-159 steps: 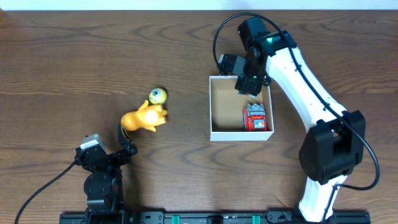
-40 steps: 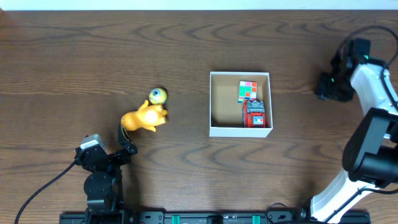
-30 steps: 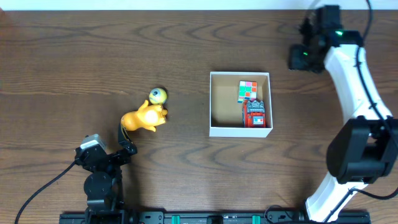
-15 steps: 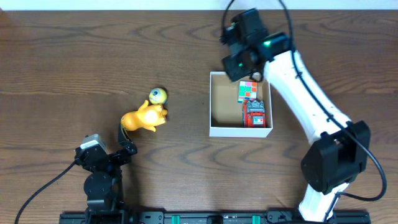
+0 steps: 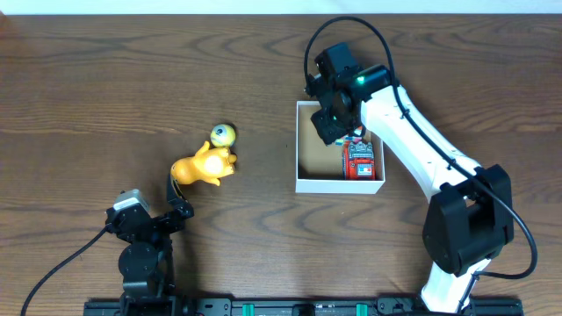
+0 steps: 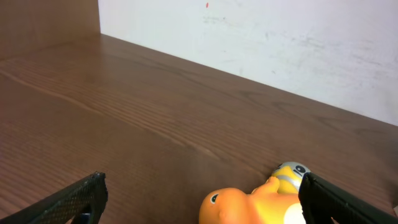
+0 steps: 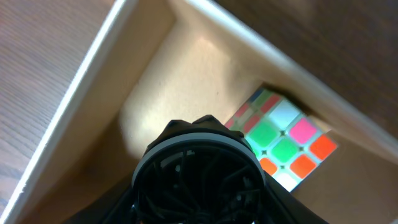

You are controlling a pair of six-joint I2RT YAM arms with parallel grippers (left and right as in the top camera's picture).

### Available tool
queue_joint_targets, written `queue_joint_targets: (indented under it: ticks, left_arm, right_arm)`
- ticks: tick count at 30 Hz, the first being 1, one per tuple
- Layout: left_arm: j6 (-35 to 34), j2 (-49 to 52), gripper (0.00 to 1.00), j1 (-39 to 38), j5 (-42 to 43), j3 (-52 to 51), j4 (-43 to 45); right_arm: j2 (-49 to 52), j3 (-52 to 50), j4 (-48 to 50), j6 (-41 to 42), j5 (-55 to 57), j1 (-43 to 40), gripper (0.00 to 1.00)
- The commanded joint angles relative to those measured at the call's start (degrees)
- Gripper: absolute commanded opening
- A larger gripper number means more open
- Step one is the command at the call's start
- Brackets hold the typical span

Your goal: Pack container

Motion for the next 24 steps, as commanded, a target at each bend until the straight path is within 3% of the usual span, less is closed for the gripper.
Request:
queue_joint_targets:
  ticks: [1, 12, 19, 24]
  left_arm:
    - [1.0, -0.3, 0.98, 0.2, -0.5, -1.6, -0.4]
    - [1.0, -0.3, 0.98, 0.2, -0.5, -1.6, -0.4]
    - [1.0, -0.3, 0.98, 0.2, -0.5, -1.6, -0.4]
    - [1.0, -0.3, 0.98, 0.2, -0.5, -1.6, -0.4]
  right_arm:
    - [-1.4, -2.4, 0.2, 0.0, -0.1, 0.9, 0.38]
    - [-1.4, -7.5, 0.6, 0.1, -2.0, 0.9, 0.42]
    - [-1.4, -7.6, 0.6, 0.1, -1.9, 0.9, 0.66]
    - [-1.4, -7.6, 1.3, 0.1, -1.1, 0.7, 0.73]
